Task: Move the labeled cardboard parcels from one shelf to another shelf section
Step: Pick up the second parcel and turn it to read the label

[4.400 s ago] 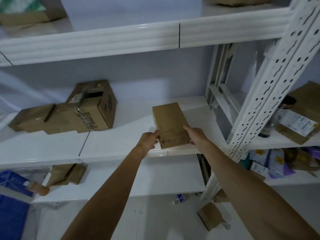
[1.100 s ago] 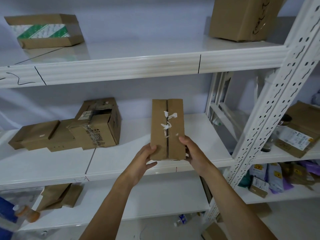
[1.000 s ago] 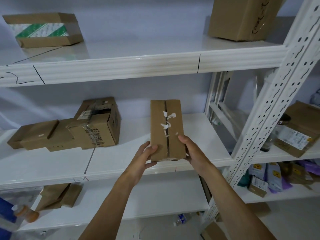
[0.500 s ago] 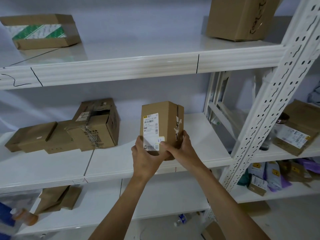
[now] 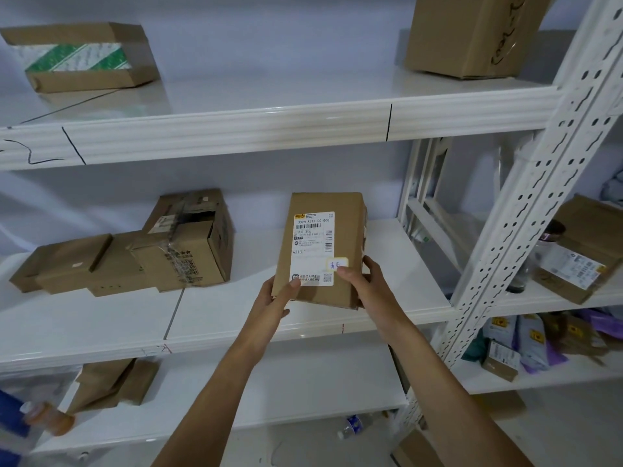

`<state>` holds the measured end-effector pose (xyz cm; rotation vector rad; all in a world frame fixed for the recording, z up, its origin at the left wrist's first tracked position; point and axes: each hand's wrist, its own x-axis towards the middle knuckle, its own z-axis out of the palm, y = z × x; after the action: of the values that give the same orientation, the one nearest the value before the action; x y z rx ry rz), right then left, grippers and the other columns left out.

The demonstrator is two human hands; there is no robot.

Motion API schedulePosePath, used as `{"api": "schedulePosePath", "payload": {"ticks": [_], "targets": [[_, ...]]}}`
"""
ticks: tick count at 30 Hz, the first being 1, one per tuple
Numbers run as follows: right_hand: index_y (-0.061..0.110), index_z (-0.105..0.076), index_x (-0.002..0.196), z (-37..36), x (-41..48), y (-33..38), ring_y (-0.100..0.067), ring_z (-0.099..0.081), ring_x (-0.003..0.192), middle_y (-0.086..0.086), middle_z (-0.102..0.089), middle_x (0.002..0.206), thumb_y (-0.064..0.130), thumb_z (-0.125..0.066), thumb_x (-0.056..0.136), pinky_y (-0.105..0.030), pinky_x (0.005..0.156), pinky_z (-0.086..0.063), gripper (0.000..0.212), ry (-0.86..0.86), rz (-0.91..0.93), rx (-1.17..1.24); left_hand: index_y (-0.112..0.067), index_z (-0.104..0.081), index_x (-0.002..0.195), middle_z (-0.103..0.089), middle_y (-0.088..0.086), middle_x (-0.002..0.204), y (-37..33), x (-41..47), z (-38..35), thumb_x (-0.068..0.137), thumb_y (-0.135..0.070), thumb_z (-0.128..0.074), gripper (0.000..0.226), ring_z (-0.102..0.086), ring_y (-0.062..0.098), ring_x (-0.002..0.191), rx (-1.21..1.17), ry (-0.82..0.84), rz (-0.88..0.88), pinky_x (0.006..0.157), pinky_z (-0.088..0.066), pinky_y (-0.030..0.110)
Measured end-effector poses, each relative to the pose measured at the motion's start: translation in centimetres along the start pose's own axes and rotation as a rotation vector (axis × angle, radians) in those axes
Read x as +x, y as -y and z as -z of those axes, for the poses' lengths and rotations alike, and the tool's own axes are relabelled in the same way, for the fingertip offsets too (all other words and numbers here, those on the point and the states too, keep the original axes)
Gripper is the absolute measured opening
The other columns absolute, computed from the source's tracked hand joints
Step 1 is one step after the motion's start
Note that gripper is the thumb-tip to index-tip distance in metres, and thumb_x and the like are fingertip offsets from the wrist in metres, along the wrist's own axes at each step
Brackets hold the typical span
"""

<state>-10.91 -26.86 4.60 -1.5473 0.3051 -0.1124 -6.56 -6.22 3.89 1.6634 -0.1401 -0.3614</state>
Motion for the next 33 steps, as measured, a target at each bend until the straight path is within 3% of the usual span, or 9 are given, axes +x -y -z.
{"api": "schedulePosePath", "payload": {"ticks": [5, 8, 11, 16, 20, 25, 29, 33], "targets": [[0.039, -0.04, 0.15, 0.4, -0.1, 0.5, -0.005, -0.075, 0.102, 0.01, -0.074, 0.122, 0.065, -0.071, 0.067, -0.027, 0.077, -0.062, 0.092, 0.056, 0.061, 0.015, -0.028, -0.053, 0.143, -0.072, 0.0, 0.131, 0.7, 0.1, 0.6, 0.072, -0.073, -0.065, 0.084, -0.074, 0.018, 0.113, -0.094, 0.067, 0.01, 0.103, -0.057, 0.042], [0.044, -0.042, 0.148, 0.6, -0.1, 0.2, -0.001, -0.073, 0.104, 0.022, -0.077, 0.113, 0.061, -0.068, 0.074, -0.022, 0.072, -0.062, 0.079, 0.084, 0.087, 0.027, -0.025, -0.057, 0.14, -0.076, 0.002, 0.126, 0.7, 0.0, 0.4, 0.074, -0.067, -0.068, 0.079, -0.076, 0.02, 0.111, -0.102, 0.075, 0.003, 0.098, -0.058, 0.04], [0.048, -0.046, 0.146, 0.5, -0.3, 0.0, 0.0, -0.072, 0.108, 0.023, -0.076, 0.119, 0.061, -0.064, 0.083, -0.017, 0.073, -0.06, 0.067, 0.093, 0.083, 0.044, -0.023, -0.058, 0.139, -0.076, 0.001, 0.128, 0.9, -0.1, 0.3, 0.074, -0.062, -0.073, 0.077, -0.074, 0.018, 0.115, -0.116, 0.087, -0.003, 0.101, -0.057, 0.041], [0.061, -0.054, 0.129, 0.0, -0.4, -0.7, 0.008, -0.07, 0.106, 0.027, -0.075, 0.12, 0.078, -0.061, 0.08, -0.023, 0.081, -0.059, 0.052, 0.106, 0.02, 0.026, -0.016, -0.053, 0.145, -0.07, 0.003, 0.136, 1.4, -0.1, 0.0, 0.066, -0.06, -0.081, 0.094, -0.071, 0.018, 0.121, -0.172, 0.05, 0.01, 0.108, -0.054, 0.044], [0.047, -0.057, 0.134, -0.1, -0.2, -1.3, 0.005, -0.073, 0.098, 0.025, -0.078, 0.107, 0.078, -0.06, 0.077, -0.041, 0.096, -0.061, 0.064, -0.022, -0.024, 0.056, -0.016, -0.052, 0.146, -0.072, 0.006, 0.133, 1.7, -0.1, -0.6, 0.067, -0.061, -0.08, 0.095, -0.073, 0.02, 0.118, -0.19, 0.062, 0.029, 0.106, -0.055, 0.044], [0.041, -0.058, 0.134, 0.3, -0.3, -1.5, 0.006, -0.073, 0.094, 0.025, -0.079, 0.101, 0.076, -0.062, 0.078, -0.042, 0.092, -0.063, 0.067, -0.075, -0.04, 0.061, -0.023, -0.054, 0.145, -0.072, 0.001, 0.132, 1.5, -0.4, -1.0, 0.06, -0.077, -0.078, 0.104, -0.072, 0.017, 0.118, -0.157, 0.074, 0.044, 0.1, -0.059, 0.037], [0.04, -0.059, 0.134, 0.0, -0.2, -1.4, 0.004, -0.074, 0.095, 0.023, -0.079, 0.102, 0.077, -0.064, 0.075, -0.042, 0.092, -0.064, 0.07, -0.068, -0.022, 0.07, -0.024, -0.056, 0.145, -0.07, -0.003, 0.137, 1.0, -0.3, -0.5, 0.07, -0.074, -0.068, 0.091, -0.065, 0.016, 0.128, -0.172, 0.062, 0.047, 0.11, -0.053, 0.044], [0.04, -0.06, 0.134, -0.2, -0.4, -1.5, 0.001, -0.074, 0.099, 0.021, -0.079, 0.105, 0.077, -0.063, 0.074, -0.041, 0.09, -0.064, 0.07, -0.051, -0.012, 0.09, -0.025, -0.053, 0.148, -0.066, -0.002, 0.141, 0.8, -0.4, -0.1, 0.071, -0.074, -0.067, 0.093, -0.061, 0.016, 0.131, -0.15, 0.037, 0.026, 0.112, -0.05, 0.046]]}}
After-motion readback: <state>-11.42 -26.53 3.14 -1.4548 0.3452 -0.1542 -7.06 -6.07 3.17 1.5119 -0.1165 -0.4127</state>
